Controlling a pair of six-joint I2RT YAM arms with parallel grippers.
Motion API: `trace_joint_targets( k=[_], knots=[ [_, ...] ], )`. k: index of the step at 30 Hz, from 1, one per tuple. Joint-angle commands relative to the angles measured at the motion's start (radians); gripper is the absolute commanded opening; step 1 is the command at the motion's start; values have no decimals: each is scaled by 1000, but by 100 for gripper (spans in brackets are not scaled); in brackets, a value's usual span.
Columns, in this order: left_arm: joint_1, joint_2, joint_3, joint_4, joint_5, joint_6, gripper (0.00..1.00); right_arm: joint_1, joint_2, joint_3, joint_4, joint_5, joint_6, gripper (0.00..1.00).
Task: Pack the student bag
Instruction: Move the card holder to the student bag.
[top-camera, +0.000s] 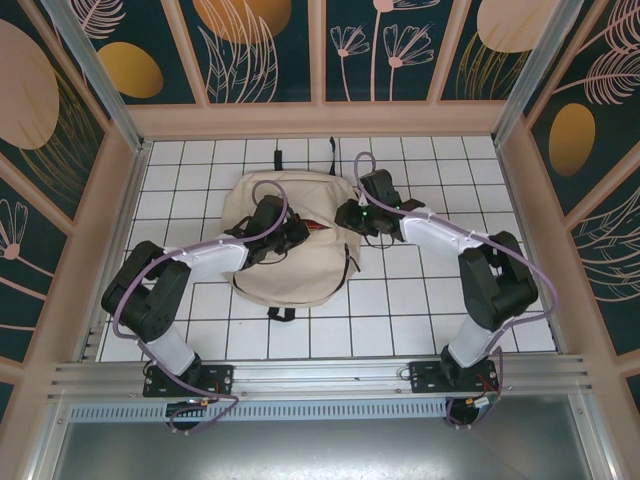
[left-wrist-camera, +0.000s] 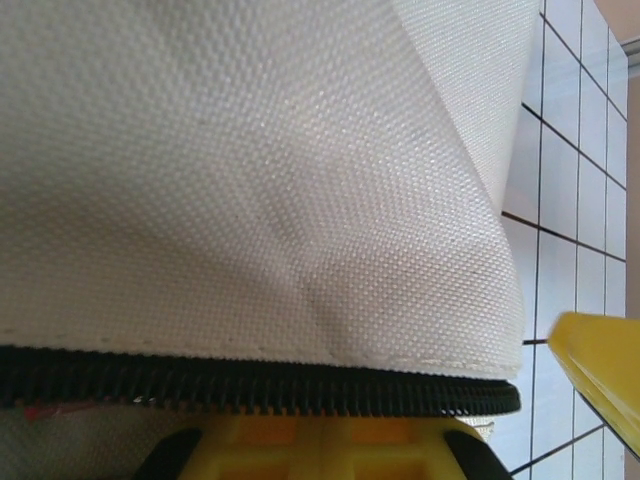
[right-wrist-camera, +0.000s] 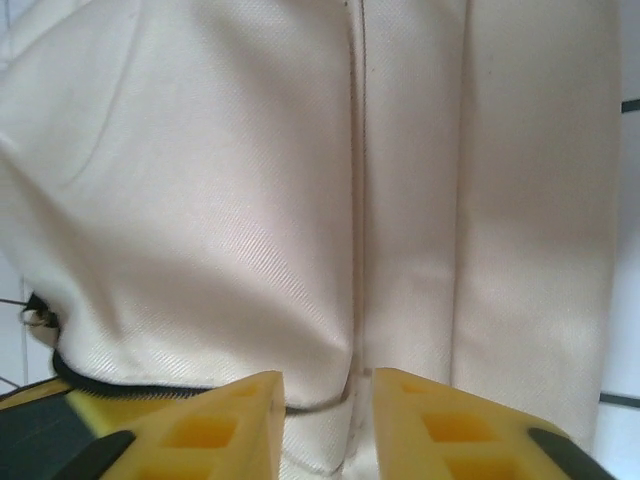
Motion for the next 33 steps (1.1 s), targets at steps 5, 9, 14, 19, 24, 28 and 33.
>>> trace_joint_targets(
  k=[5, 9, 14, 19, 24, 28, 33],
  knots=[
    [4, -112, -32, -33, -19, 42, 4, 79, -82, -43, 55, 5, -13, 21],
    [13, -252, -137, -64, -151, 33, 6, 134, -27, -16, 73, 35, -12, 12],
    [84, -377, -251, -92, -197, 12, 9, 209, 63, 53, 77, 95, -1, 1],
    [130, -434, -291, -143, -208, 18, 15, 264, 154, 136, 74, 181, 14, 0],
    [140, -432, -307, -145, -203, 23, 17, 280, 234, 194, 110, 286, 31, 0],
    [139, -394, -343, -117, -174, 9, 13, 286, 257, 191, 186, 428, 38, 0],
    [139, -395, -357, -117, -158, 13, 13, 297, 287, 209, 242, 547, 14, 0]
  ],
)
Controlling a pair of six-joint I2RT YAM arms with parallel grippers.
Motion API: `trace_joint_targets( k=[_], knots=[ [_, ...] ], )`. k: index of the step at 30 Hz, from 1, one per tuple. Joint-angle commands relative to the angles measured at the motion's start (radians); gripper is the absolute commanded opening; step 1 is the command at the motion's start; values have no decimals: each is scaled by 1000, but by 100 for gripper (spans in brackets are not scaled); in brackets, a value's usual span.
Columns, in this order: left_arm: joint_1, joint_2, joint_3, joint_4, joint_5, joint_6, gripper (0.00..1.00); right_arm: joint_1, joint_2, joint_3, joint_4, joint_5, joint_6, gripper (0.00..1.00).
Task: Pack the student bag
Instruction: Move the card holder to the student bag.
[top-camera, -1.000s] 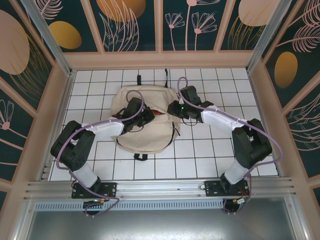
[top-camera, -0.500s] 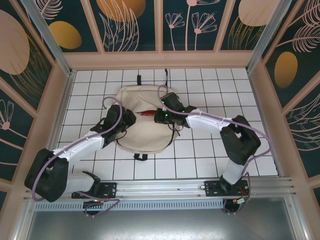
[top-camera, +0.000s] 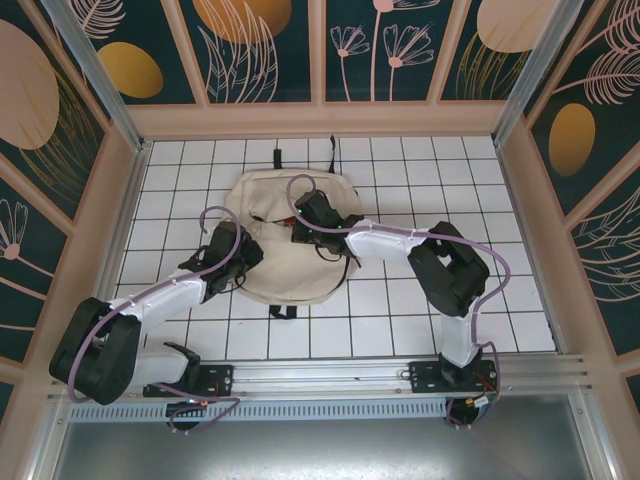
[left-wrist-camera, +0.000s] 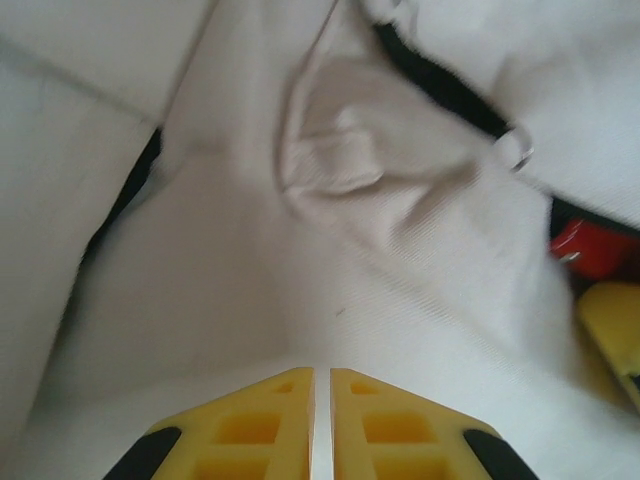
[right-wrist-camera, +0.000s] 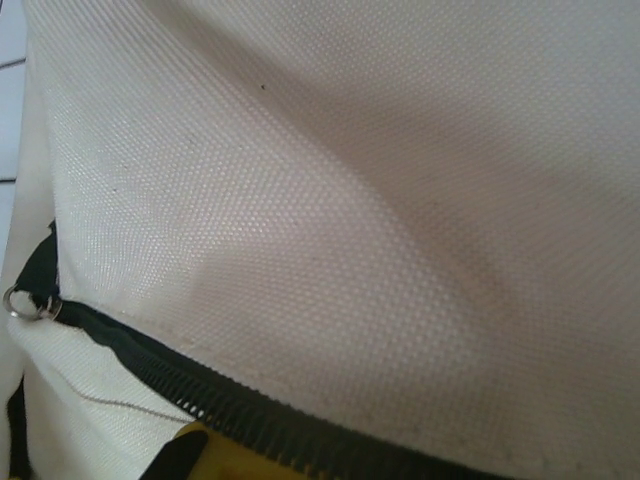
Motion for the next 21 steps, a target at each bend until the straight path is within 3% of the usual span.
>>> trace_joint_targets(
  k=[1, 4, 8, 16, 21],
  knots=[
    [4, -4, -5, -1, 12, 4, 14, -2, 33, 32, 114, 194, -18, 0],
    [5, -4, 4, -13, 7, 12, 15, 8, 34, -1, 186, 220, -12, 1],
    [4, 8, 18, -14, 15, 17, 16, 14, 38, -45, 264, 234, 33, 28],
    [5, 47, 20, 16, 59, 11, 16, 3, 82, -2, 324, 150, 19, 17],
    [6, 73, 18, 20, 83, 18, 15, -8, 103, 15, 320, 105, 17, 15]
  ],
)
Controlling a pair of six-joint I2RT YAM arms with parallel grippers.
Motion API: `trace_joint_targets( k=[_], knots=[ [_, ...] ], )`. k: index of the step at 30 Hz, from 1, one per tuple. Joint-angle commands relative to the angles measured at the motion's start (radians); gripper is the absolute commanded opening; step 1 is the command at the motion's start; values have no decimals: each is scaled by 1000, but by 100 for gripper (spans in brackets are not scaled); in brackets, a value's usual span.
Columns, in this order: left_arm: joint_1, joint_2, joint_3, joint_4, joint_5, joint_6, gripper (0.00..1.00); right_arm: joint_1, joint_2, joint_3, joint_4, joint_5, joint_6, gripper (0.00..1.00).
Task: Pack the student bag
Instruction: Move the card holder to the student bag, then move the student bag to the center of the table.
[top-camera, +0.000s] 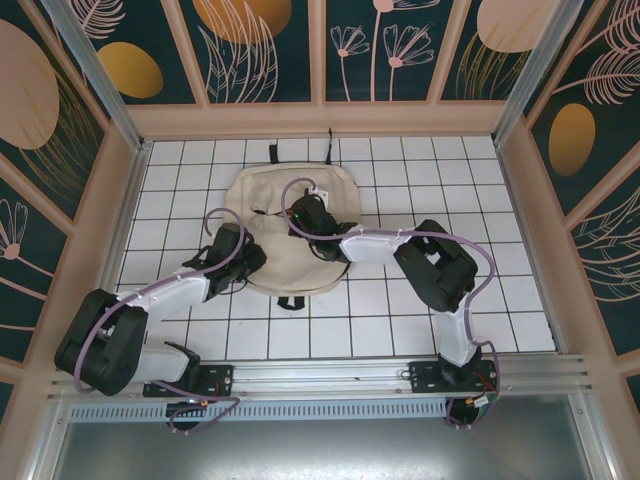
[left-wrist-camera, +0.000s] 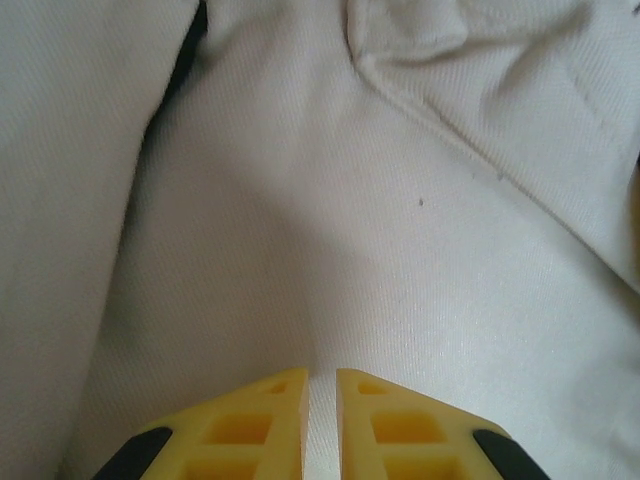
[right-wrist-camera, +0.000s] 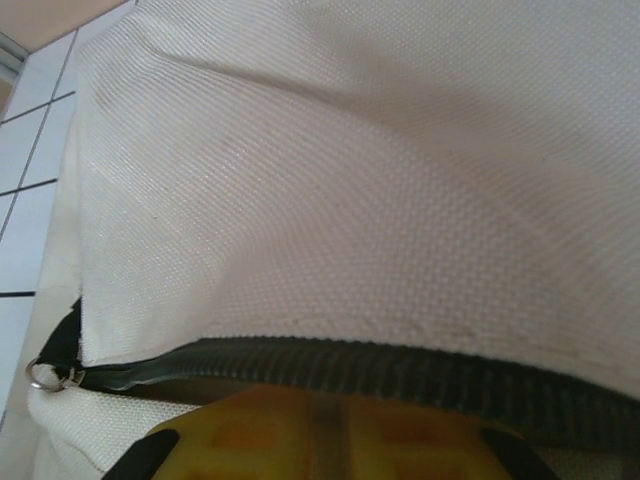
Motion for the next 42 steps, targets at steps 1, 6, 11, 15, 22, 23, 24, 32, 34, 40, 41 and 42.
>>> trace_joint_targets(
  k=[1, 6, 11, 15, 22, 23, 24, 32, 34, 40, 41, 42],
  knots=[
    [4, 21, 19, 15, 30, 17, 15, -21, 31, 40, 64, -30, -9, 15],
    [4, 0, 52, -28, 18, 38, 17, -22, -78, -23, 35, -101, -32, 20],
    [4, -29, 116, -89, 6, 86, 35, -25, -298, -186, -9, -215, -46, 36],
    [11, -35, 154, -111, 0, 105, 42, -37, -468, -330, -120, -169, 1, 50],
    [32, -30, 201, -148, -48, 121, 61, -108, -587, -465, -381, -135, 192, 59],
    [35, -30, 205, -150, -55, 124, 63, -116, -588, -482, -378, -163, 206, 59],
    [37, -29, 207, -151, -61, 125, 65, -121, -585, -496, -363, -191, 209, 59],
    [50, -35, 217, -180, -90, 126, 78, -125, -443, -416, -338, -237, 176, 51],
    [52, -39, 217, -191, -99, 129, 79, -125, -398, -389, -340, -270, 165, 45],
    [56, -56, 215, -203, -108, 132, 83, -128, -392, -376, -412, -146, 177, 13],
    [57, -57, 212, -200, -104, 136, 85, -132, -407, -386, -434, -117, 176, 11],
    [58, -58, 213, -197, -97, 140, 87, -137, -427, -402, -455, -91, 176, 9]
  ],
)
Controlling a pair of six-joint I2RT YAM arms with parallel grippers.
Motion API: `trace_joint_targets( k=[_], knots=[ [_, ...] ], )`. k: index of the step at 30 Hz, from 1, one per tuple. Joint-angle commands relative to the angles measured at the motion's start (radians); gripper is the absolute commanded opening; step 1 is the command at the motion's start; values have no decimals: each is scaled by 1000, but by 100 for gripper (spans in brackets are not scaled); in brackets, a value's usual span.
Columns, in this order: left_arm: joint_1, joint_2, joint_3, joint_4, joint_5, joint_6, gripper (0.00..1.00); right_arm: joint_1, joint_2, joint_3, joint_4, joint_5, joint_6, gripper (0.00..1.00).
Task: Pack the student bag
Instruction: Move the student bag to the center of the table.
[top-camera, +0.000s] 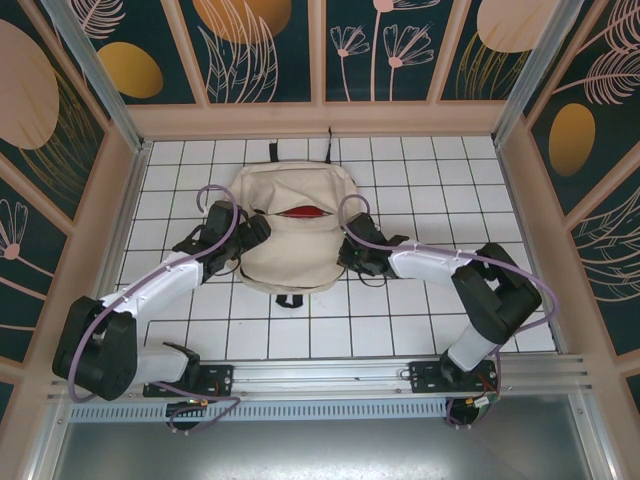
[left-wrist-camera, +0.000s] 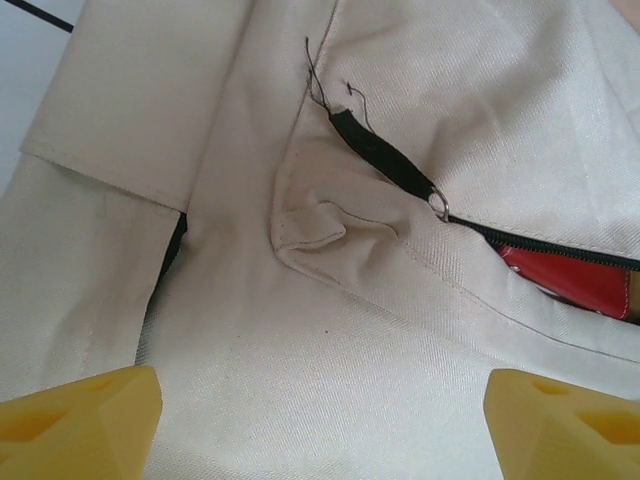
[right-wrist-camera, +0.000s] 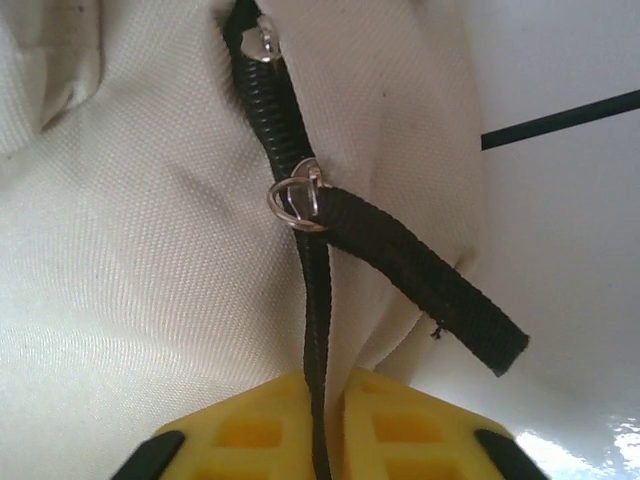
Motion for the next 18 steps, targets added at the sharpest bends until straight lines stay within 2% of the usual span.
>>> trace_joint_targets(
  k=[1, 4, 10, 12, 15, 18],
  knots=[
    [8, -21, 19, -12, -7, 22, 88, -20, -67, -22, -112, 129, -3, 8],
    [8, -18, 13, 5, 4, 24, 89, -46, -169, -107, -151, 186, -10, 5],
    [9, 1, -11, 80, 80, -1, 89, -174, -372, -281, -209, 183, -36, 6],
    [10, 7, -19, 100, 103, -7, 89, -240, -409, -295, -212, 149, -66, 15],
    [9, 12, -25, 105, 106, -10, 89, -249, -412, -239, -257, 162, -108, 49],
    [9, 5, -38, 98, 96, -8, 89, -240, -396, -140, -330, 217, -161, 58]
  ],
)
